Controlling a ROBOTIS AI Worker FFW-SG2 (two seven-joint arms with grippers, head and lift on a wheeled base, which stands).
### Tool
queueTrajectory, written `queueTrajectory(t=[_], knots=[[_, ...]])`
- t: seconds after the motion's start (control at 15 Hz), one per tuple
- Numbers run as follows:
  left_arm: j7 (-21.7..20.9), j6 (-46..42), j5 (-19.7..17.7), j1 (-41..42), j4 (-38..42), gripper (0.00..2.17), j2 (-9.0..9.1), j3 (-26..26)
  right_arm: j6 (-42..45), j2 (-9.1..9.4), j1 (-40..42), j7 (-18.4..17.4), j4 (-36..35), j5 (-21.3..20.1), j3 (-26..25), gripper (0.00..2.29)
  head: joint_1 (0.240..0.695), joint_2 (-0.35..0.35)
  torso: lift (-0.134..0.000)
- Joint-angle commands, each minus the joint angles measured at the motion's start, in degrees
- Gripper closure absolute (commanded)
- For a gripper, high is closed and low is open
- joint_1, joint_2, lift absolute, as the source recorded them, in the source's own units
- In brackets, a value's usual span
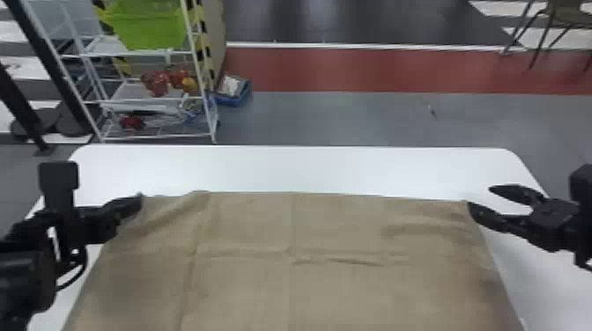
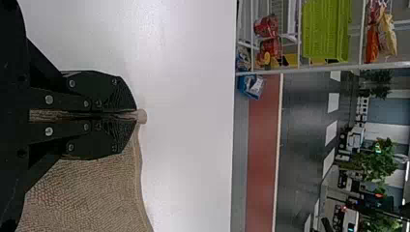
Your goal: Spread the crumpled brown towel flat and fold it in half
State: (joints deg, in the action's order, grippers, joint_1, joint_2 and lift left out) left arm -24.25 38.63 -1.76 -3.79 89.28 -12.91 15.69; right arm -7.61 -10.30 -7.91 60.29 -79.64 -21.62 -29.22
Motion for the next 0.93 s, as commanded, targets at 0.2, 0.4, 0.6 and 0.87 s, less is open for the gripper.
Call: queueTrajectory(t=[0.2, 0.4, 0.6, 0.87], knots=[[-0.72, 0.01, 0.00, 0.01, 0.02, 1.09, -0.01, -0.04, 0.62, -0.34, -1.76, -1.05, 3.70, -2.02, 1.28, 0.43, 0.695, -0.005, -0.122], [-0.89, 0.01, 0.00, 0.10, 0.02, 1.09, -0.01, 0.22, 0.62, -0.34, -4.04, -1.40, 7.30, -3.16, 1.63, 0.47, 0.695, -0.005, -0.122], [-0.98, -0.17, 0.00, 0.10, 0.02, 1.09, -0.10, 0.14, 0.97, -1.04, -5.19, -2.55, 10.20, -4.57, 2.59, 0.47, 0.695, -0.003, -0.122], [-0.98, 0.01, 0.00, 0.27, 0.02, 1.09, -0.01, -0.13, 0.79, -1.57, -5.27, -1.32, 10.82, -4.22, 2.95, 1.03, 0.695, -0.003, -0.122]])
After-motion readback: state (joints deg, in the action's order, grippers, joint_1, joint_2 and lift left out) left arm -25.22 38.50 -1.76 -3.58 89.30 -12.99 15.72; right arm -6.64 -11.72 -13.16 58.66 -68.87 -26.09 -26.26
